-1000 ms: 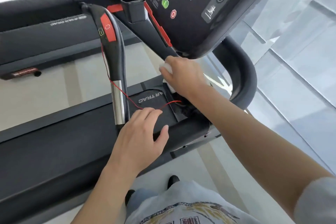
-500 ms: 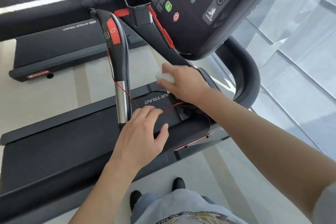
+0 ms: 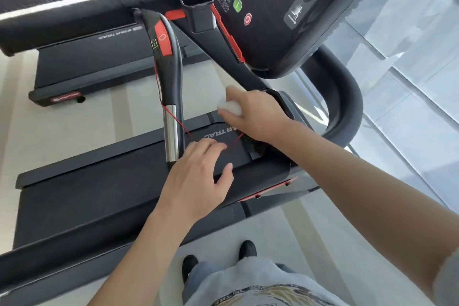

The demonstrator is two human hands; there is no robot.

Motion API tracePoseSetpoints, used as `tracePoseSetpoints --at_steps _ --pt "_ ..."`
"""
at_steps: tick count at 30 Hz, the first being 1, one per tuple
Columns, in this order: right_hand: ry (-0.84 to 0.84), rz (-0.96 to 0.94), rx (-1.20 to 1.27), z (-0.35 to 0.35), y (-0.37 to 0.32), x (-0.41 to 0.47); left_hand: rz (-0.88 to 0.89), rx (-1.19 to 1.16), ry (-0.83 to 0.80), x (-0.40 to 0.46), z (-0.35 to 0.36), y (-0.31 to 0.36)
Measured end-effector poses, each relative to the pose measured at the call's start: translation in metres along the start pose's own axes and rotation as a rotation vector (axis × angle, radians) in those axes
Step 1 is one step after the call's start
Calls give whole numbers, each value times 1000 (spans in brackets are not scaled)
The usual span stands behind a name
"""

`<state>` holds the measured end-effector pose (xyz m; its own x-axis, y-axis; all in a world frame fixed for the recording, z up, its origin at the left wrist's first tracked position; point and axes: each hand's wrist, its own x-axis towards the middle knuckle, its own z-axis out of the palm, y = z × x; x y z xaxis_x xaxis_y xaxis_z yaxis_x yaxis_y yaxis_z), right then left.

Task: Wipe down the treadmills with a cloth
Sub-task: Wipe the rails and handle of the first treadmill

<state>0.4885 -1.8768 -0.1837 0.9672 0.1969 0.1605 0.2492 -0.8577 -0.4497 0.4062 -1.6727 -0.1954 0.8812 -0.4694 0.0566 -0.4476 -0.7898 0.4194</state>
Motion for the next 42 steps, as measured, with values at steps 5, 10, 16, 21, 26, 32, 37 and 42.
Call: tracePoseSetpoints --at_steps 5,10,16,21,26,32,37,42 --pt "45 65 -10 3 -5 17 -25 -83 -1 1 -1 0" --pt "-21 -35 31 -13 0 -33 -26 -196 11 16 1 7" --pt "313 210 32 -60 19 -63 -35 -249 37 38 9 12" --pt "128 315 -140 -51 27 -86 -21 -283 40 38 13 10" --pt "59 139 -188 -18 -14 -64 -75 -281 57 41 13 7" --pt "64 114 -137 -14 -14 -61 -114 -264 46 44 14 4" --pt "53 347 -136 -48 31 -68 -109 -270 107 44 16 2" --pt "46 130 -145 -16 -10 -66 -113 -264 153 45 15 4"
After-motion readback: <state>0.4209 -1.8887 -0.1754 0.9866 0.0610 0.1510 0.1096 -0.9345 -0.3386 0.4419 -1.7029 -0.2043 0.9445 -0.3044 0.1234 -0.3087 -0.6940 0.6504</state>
